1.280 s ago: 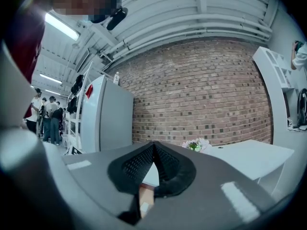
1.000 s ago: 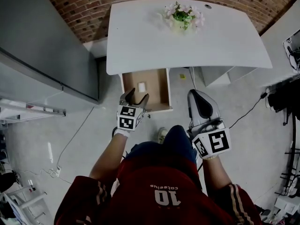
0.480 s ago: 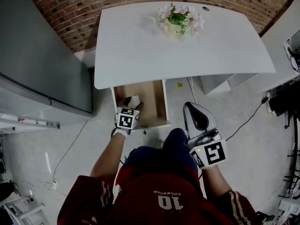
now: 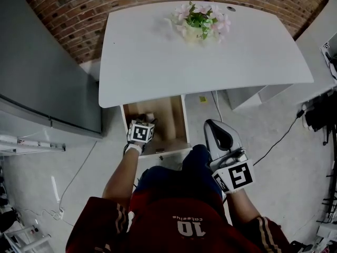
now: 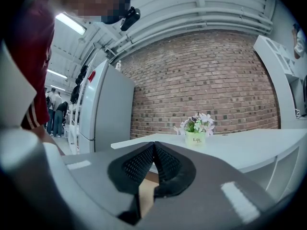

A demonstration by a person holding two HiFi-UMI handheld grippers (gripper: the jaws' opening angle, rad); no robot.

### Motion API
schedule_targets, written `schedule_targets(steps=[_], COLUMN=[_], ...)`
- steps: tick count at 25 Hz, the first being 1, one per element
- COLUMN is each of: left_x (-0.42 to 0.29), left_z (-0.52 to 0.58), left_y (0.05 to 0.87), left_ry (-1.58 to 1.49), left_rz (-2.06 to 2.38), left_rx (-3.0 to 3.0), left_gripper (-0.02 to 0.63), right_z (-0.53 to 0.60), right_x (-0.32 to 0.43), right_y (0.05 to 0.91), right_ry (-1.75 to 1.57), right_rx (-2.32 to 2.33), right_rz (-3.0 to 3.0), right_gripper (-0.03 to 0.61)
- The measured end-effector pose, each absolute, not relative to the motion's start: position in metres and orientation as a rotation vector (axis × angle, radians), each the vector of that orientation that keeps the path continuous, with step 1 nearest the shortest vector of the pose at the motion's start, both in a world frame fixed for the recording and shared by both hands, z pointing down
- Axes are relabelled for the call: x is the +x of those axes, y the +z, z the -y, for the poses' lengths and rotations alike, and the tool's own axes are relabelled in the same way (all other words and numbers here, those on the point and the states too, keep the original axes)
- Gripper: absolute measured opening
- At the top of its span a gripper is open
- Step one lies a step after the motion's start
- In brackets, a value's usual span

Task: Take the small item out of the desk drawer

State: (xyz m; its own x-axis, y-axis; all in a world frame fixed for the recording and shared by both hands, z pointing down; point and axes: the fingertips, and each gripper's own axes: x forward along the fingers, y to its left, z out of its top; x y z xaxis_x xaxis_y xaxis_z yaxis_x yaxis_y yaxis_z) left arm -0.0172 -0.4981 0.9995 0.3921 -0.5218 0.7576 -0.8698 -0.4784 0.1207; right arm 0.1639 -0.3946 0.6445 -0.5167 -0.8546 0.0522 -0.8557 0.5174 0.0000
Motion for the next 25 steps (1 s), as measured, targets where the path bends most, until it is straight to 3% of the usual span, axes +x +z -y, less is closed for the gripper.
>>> schedule_targets(steps=[7,16,25], left_x=[-0.019,-0.016,-0.008], left_z=[0.507,0.507,0.509], left_y=[1.014,1.016,0.955], left_ry=[0.939,0.945,0.872], left_rz=[1.194,1.198,1.198], left_rx=[2.090,2.060,2.072], left_gripper=[0.285,0.179,0.164], right_z=[0.395,0.399,0.400], right_x=[0.175,0.183,0.186], right_y=[0.649,0.652,0.613], right_ry=[0.060,0.105,0.200], right_rx=[1.551,1.589,1.568], right_rz=[2.700,2.682,2.661], right_gripper=[0.003,0.003,0.003])
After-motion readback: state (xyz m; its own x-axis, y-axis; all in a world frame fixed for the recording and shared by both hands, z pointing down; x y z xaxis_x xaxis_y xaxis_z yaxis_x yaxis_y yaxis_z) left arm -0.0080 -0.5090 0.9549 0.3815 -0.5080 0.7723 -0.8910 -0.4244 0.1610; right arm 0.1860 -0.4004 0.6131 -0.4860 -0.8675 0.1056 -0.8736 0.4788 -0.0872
